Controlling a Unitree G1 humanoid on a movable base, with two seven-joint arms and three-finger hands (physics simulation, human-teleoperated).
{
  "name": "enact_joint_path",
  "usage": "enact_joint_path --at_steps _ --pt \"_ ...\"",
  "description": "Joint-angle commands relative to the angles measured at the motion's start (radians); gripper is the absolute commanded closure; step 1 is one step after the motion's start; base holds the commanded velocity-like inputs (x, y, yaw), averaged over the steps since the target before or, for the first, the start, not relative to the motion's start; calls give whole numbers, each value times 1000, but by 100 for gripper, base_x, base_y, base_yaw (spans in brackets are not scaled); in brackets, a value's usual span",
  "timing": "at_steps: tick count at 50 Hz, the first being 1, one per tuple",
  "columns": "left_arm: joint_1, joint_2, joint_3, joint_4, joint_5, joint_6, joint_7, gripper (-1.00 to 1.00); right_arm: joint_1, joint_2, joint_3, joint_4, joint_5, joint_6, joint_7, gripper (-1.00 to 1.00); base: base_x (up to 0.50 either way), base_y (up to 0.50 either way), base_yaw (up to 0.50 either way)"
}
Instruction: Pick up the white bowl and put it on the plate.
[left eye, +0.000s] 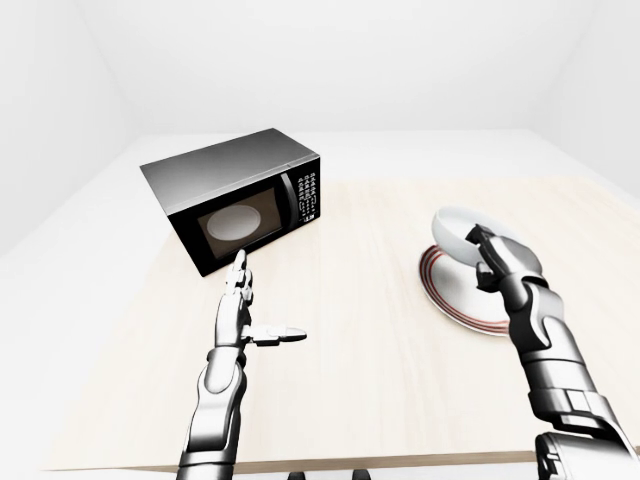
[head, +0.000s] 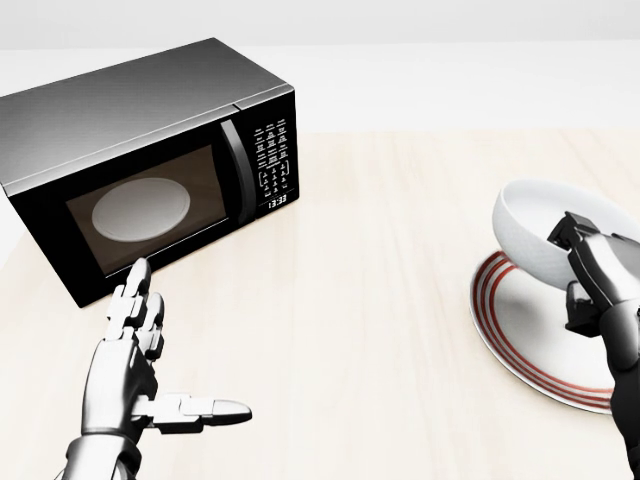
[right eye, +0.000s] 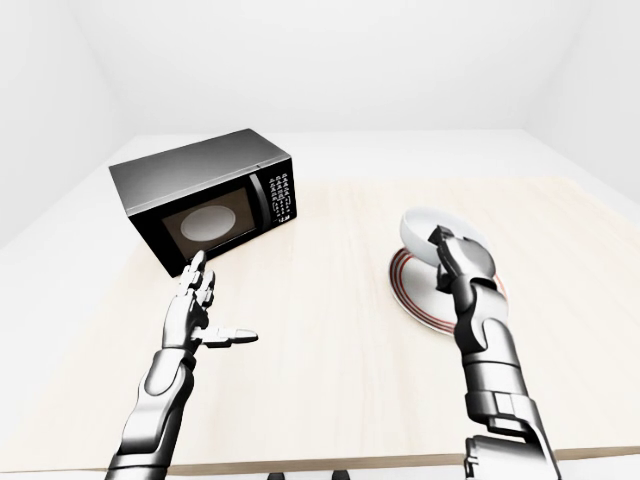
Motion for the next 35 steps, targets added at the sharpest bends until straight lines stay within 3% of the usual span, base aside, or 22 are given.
enact_joint_path --at_steps 1,14,35 --pt "3 0 0 -4 1 1 -1 -100 25 -18 -25 -26 -97 -7 -2 100 0 0 0" --pt "2 0 -1 0 3 -4 -1 -100 51 -30 -40 -27 -105 -16 -1 100 0 0 0" --pt "-2 -1 0 -6 -1 15 4 -100 61 -41 -49 -2 -93 -25 -13 100 0 0 0"
